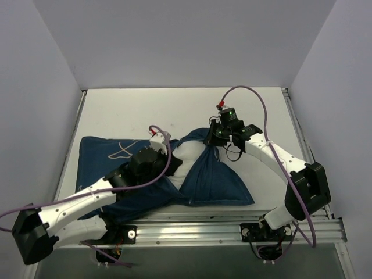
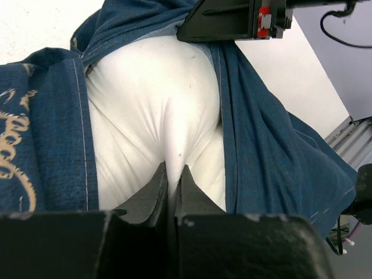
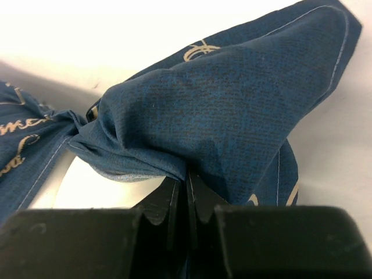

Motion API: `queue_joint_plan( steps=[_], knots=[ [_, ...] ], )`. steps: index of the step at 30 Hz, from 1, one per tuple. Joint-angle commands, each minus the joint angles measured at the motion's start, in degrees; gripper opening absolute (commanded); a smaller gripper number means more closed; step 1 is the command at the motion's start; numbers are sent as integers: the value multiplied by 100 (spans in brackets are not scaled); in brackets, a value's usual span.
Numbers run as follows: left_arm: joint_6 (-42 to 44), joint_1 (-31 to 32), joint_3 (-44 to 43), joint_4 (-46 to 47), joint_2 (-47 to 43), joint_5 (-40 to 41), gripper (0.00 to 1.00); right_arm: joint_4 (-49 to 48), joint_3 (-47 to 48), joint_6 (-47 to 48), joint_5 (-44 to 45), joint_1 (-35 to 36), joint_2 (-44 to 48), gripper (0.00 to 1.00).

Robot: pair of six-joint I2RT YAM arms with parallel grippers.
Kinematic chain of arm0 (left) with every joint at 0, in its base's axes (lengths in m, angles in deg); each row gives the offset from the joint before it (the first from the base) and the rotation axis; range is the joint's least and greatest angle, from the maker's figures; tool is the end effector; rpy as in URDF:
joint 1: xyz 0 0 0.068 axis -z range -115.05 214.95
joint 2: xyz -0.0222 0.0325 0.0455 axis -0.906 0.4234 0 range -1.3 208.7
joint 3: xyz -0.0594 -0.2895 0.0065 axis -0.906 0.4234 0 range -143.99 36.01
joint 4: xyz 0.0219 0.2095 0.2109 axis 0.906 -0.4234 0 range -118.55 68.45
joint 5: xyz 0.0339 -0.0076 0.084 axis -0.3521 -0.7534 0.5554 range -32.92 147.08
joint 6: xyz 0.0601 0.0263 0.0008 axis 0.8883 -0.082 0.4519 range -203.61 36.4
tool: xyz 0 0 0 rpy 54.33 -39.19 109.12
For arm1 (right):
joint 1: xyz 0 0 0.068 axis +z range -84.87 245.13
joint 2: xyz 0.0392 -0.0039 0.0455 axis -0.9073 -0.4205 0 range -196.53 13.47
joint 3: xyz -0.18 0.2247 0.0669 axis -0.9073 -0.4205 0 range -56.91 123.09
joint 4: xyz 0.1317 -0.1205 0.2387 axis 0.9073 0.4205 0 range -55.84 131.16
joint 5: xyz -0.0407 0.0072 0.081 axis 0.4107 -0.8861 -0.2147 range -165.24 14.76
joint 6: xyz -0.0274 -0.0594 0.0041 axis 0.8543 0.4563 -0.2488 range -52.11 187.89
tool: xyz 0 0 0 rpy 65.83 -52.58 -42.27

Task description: Remove the pillowcase from the pillow

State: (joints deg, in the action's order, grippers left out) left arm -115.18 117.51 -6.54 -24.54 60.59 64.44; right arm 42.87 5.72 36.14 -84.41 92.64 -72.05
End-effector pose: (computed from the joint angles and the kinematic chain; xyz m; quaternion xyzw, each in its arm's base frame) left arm 0.1803 -0.2246 0.2821 0.1158 0.8216 -0.3327 0.4482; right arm 0.3409 0.1868 0.2796 -0.0067 0.8710 0.3010 0.3882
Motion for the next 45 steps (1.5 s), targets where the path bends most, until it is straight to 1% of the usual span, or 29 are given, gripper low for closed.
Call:
queue_joint_plan(
  steps=[1,6,13,15,18,19,21,22,23,25,26,28,29,30,32,33,34,35,37,39,41,42,45],
  knots=[
    [-165,238,360,-1415,-1195,-498,2,-36,179,406,2351,-1273,-448,0],
    [-428,255,694,-1626,-1951,-358,2,-54,188,327,1972,-1590,-738,0],
    [-596,264,932,-1863,-2646,-86,2,-237,-40,274,1664,-1915,-967,0],
    [-561,264,932,-1881,-2795,11,2,-334,-145,274,1437,-1986,-1002,0],
    [-491,264,932,-1794,-2701,38,2,-746,-452,493,919,-1864,-880,0],
    [-473,264,923,-1680,-2621,38,2,-1122,-671,564,369,-1785,-810,0],
    [-359,264,784,-1557,-2235,-40,2,-1301,-839,652,144,-1548,-555,0],
    [-297,264,696,-1452,-2095,-76,2,-1458,-910,696,30,-1294,-467,0],
    [-227,264,582,-1442,-1771,-85,6,-1556,-1085,696,-49,-1179,-275,0],
    [-95,255,204,-1407,-1462,-68,18,-1923,-1305,592,-199,-907,-54,0],
    [10,247,72,-1407,-1173,-50,28,-2039,-1515,547,-365,-853,156,0],
    [116,220,-348,-1407,-899,-24,43,-2224,-1683,494,-340,-695,342,0],
    [168,211,-473,-1398,-776,-15,53,-2277,-1754,511,-305,-581,499,0],
    [195,203,-605,-1398,-549,-6,75,-2321,-1867,512,-287,-519,570,0],
    [230,176,-983,-1433,-336,-32,87,-2444,-1982,503,-270,-378,728,0],
    [257,167,-1123,-1468,-135,-41,96,-2479,-2070,494,-261,-317,773,0],
    [266,159,-1255,-1564,-29,-59,98,-2532,-2106,485,-235,-255,808,0],
    [292,150,-1570,-1635,77,-76,96,-2558,-2132,468,-200,-141,869,0],
    [388,141,-1888,-1810,411,-102,94,-2611,-2176,485,-68,-1,905,0],
    [555,115,-2397,-1907,788,-147,94,-2664,-2185,494,20,184,931,0],
    [722,88,-2766,-2092,1087,-173,94,-2734,-2185,485,82,281,940,0],
    [879,45,-3142,-2179,1393,-199,94,-2760,-2176,477,108,342,940,0],
    [1161,-78,-3767,-2435,1965,-383,94,-2796,-2132,485,170,396,958,0]
  ],
)
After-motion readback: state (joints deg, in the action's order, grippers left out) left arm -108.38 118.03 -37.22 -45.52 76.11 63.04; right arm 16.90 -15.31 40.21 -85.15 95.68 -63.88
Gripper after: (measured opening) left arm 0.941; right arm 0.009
